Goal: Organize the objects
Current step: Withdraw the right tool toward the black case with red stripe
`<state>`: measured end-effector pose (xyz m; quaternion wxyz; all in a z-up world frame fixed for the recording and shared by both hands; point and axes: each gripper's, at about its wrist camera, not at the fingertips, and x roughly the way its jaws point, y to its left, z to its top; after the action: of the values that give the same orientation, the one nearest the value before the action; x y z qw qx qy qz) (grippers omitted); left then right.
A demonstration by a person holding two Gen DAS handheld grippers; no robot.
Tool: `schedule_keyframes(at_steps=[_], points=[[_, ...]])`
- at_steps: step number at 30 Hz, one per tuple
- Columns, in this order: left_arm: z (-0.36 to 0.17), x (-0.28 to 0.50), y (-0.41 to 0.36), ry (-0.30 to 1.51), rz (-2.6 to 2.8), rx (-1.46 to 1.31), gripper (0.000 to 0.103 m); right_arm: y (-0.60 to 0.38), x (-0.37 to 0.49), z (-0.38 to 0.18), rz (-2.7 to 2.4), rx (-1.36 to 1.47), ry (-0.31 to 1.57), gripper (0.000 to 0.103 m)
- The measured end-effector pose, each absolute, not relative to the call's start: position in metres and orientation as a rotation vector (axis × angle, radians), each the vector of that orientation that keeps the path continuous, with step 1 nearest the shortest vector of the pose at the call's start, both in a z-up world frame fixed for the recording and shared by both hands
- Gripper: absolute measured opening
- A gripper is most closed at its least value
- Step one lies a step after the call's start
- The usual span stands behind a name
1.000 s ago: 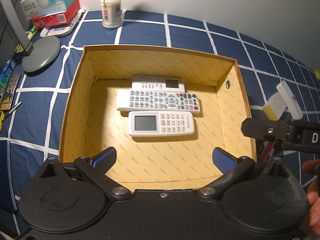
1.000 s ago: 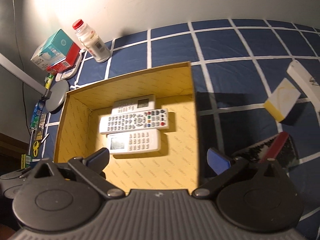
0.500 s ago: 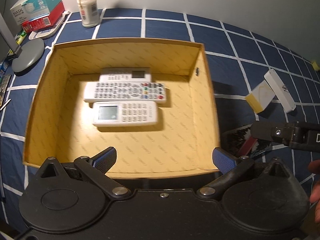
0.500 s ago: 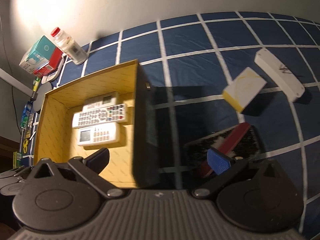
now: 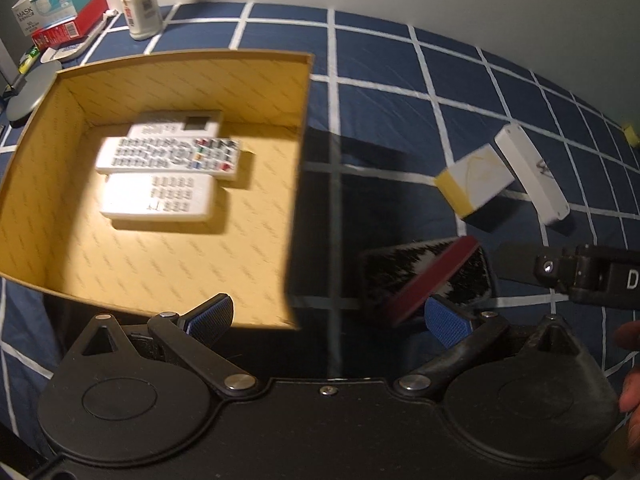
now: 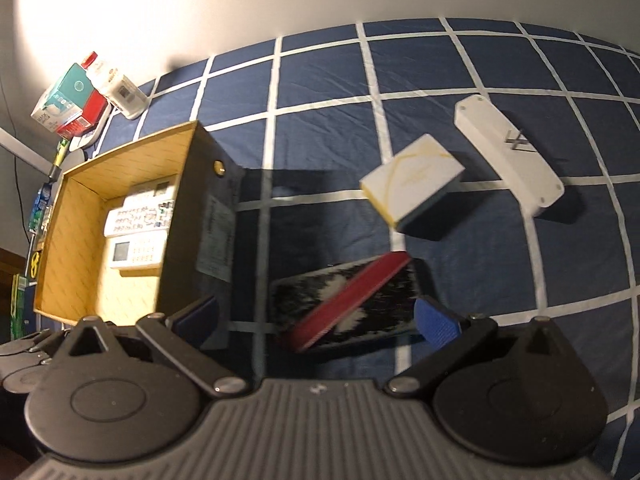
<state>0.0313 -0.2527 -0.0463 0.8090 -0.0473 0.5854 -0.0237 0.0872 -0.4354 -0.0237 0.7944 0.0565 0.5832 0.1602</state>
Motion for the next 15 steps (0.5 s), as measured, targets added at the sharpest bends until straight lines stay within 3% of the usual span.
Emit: schedule_keyframes(at_steps=[15], points=[[-0.068, 0.032, -0.306, 1.266, 0.044, -0.029, 0.103, -0.477, 0.108, -0.057, 0.389, 0.091, 1.323, 0.103]])
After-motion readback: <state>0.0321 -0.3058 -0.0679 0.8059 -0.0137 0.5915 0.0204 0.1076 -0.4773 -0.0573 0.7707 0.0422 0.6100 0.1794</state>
